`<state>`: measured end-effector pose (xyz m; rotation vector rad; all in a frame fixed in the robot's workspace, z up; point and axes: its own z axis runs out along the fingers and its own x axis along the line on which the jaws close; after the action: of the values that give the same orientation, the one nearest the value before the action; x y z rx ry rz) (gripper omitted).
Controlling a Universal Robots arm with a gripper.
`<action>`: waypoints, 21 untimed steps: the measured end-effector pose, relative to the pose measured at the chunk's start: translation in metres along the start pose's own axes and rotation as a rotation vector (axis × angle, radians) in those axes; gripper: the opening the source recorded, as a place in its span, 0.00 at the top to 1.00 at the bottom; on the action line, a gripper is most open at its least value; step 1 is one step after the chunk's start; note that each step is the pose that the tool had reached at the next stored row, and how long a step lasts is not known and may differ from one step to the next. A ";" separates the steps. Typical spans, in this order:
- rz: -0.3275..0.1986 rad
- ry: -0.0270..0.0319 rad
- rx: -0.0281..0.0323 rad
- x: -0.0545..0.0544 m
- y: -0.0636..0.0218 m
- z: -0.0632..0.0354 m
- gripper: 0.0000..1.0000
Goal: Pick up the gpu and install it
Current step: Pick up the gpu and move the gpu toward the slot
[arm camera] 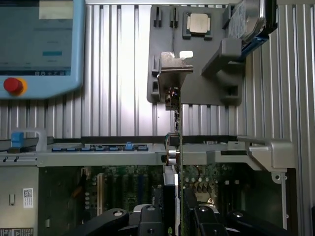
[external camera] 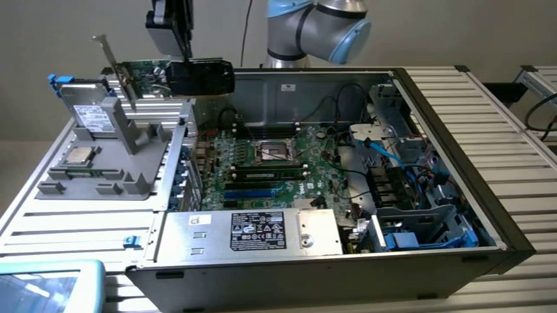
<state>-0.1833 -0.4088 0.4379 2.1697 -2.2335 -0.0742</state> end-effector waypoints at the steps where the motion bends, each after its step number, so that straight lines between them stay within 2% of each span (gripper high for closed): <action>1: 0.000 0.0000 -0.0003 0.001 -0.0039 -0.0002 0.72; 17: 0.000 0.0000 -0.0028 0.014 -0.0662 -0.0010 0.72; 21: 0.000 0.0000 -0.0028 0.014 -0.0785 0.0004 0.72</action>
<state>-0.1054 -0.4248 0.4332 2.1682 -2.2321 -0.0773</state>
